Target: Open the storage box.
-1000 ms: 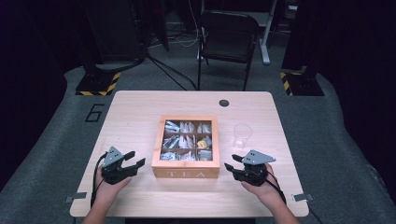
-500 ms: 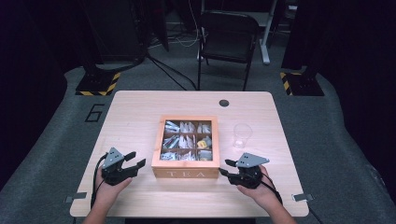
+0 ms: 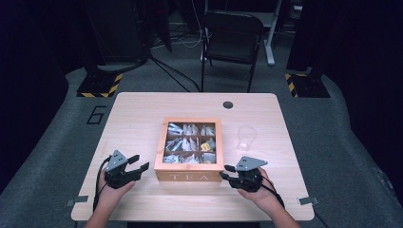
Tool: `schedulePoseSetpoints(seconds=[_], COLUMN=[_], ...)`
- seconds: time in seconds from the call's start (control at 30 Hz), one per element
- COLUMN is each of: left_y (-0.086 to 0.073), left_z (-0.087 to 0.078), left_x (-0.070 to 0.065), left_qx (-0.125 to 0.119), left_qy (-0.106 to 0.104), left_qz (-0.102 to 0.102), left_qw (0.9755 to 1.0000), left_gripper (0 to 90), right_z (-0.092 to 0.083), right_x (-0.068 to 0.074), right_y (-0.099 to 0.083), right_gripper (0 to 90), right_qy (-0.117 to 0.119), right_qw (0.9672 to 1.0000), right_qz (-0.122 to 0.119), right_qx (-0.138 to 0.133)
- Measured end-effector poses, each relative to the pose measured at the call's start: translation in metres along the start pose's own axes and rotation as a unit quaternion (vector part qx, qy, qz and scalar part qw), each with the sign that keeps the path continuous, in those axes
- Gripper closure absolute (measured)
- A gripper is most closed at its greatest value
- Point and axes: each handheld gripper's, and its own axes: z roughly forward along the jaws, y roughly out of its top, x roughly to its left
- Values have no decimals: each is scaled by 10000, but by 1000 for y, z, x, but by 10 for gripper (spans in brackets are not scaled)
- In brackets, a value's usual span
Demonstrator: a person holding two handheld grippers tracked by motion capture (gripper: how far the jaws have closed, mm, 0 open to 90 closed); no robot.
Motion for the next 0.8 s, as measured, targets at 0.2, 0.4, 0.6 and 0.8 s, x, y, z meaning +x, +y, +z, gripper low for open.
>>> schedulePoseSetpoints(seconds=[0.2,0.4,0.6,0.8], left_y=[0,0,1,2], left_z=[1,1,0,-1], left_x=[0,-1,-2,-2], left_qx=[-4,-20,16,57], left_qy=[-4,-34,-57,-142], left_qz=[-10,22,46,113], left_qw=[10000,10000,10000,9998], left_gripper=[435,435,440,466], right_z=[2,3,1,0], right_x=[1,1,-1,0], right_y=[2,2,4,5], right_gripper=[644,645,662,668], right_qy=[29,20,42,43], right_qw=[10000,10000,9999,9999], right_qz=[9,32,107,108], right_qx=[-7,-7,-22,-58])
